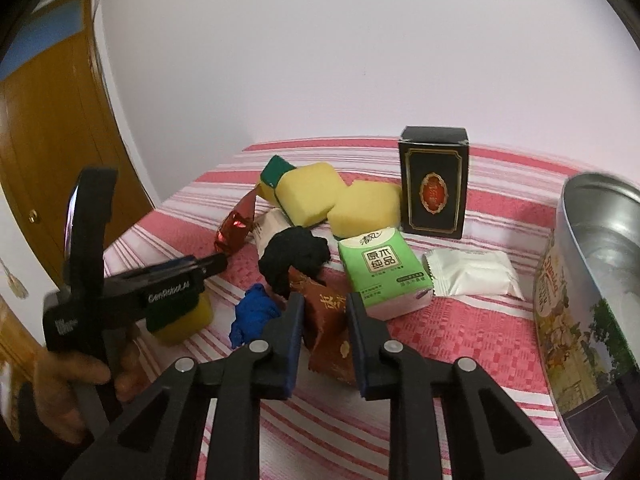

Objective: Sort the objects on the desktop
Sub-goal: 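Lift the sponge with the left tool while the right tool grasps the red-brown snack packet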

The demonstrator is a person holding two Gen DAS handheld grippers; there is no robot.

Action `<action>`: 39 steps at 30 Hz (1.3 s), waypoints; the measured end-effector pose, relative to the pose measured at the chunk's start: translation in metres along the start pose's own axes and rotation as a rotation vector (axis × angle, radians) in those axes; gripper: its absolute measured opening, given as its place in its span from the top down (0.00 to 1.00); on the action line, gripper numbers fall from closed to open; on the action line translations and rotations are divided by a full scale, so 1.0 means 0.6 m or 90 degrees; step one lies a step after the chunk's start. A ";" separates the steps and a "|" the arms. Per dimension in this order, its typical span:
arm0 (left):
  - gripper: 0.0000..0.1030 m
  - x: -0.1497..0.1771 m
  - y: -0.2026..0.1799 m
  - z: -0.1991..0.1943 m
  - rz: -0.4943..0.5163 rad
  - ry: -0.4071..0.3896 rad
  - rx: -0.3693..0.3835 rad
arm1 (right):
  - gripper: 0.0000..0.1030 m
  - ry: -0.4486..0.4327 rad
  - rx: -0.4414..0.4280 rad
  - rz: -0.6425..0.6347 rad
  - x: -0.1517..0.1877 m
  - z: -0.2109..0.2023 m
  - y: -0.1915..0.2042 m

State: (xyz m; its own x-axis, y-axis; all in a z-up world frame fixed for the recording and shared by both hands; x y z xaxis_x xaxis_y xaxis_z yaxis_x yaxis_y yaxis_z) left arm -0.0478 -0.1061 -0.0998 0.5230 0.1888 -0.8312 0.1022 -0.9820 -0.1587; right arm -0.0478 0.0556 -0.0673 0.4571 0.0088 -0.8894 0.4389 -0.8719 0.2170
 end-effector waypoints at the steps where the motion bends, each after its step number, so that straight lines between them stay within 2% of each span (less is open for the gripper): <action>1: 0.60 0.000 0.000 -0.002 -0.006 -0.004 0.003 | 0.77 -0.002 -0.004 0.012 -0.001 -0.002 -0.004; 5: 0.62 0.004 0.002 -0.017 -0.025 -0.013 0.026 | 0.77 0.004 -0.012 0.038 0.000 -0.001 -0.014; 9: 0.62 0.004 0.005 -0.007 -0.019 -0.001 0.025 | 0.76 0.024 -0.022 0.032 0.005 0.005 -0.009; 10: 0.62 0.002 0.008 -0.001 -0.014 -0.001 0.021 | 0.75 0.037 -0.029 0.028 0.008 0.009 -0.005; 12: 0.62 0.001 0.005 0.001 -0.002 -0.001 0.012 | 0.64 0.071 -0.032 0.020 0.017 0.019 -0.001; 13: 0.61 0.001 0.004 0.002 0.001 -0.002 0.009 | 0.61 0.085 -0.025 0.011 0.021 0.025 0.002; 17: 0.60 0.000 0.005 0.003 0.000 -0.002 0.011 | 0.54 0.125 0.002 -0.015 0.032 0.041 0.008; 19: 0.59 0.000 0.001 0.001 0.012 0.005 0.022 | 0.53 0.126 0.007 -0.025 0.031 0.044 0.010; 22: 0.52 0.002 0.015 0.002 0.020 0.011 0.039 | 0.53 0.123 0.016 -0.043 0.031 0.045 0.015; 25: 0.29 0.005 0.019 -0.004 0.036 0.023 0.036 | 0.57 0.117 0.030 -0.055 0.032 0.041 0.019; 27: 0.12 0.013 0.021 -0.019 0.024 0.029 0.036 | 0.57 0.103 0.030 -0.047 0.029 0.035 0.015; 31: 0.11 0.014 0.033 -0.023 0.001 0.037 0.064 | 0.57 0.072 0.022 -0.034 0.021 0.021 0.011; 36: 0.11 0.012 0.026 -0.041 -0.004 0.036 0.089 | 0.57 0.069 0.023 -0.040 0.022 0.019 0.014; 37: 0.10 0.010 0.026 -0.043 -0.004 0.035 0.091 | 0.57 0.069 0.025 -0.040 0.022 0.021 0.017; 38: 0.03 0.010 0.025 -0.043 0.001 0.038 0.092 | 0.57 0.070 0.025 -0.038 0.021 0.023 0.017; 39: 0.01 0.011 0.025 -0.044 0.010 0.042 0.090 | 0.57 0.070 0.025 -0.037 0.022 0.020 0.015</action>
State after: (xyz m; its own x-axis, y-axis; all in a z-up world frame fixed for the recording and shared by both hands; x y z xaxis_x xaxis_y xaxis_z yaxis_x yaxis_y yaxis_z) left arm -0.0204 -0.1193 -0.0936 0.5784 0.1688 -0.7981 -0.0240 -0.9744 -0.2235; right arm -0.0471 0.0417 -0.0819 0.5146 0.1108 -0.8502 0.4367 -0.8872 0.1487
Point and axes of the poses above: each gripper's, at about its wrist camera, not at the fingertips, and z roughly the way its jaws point, y to its left, x to its underside, the point moved 5 cm from there along z, roughly the way its jaws point, and after that the axes turned 12 degrees about -y, right-handed, at the moved point
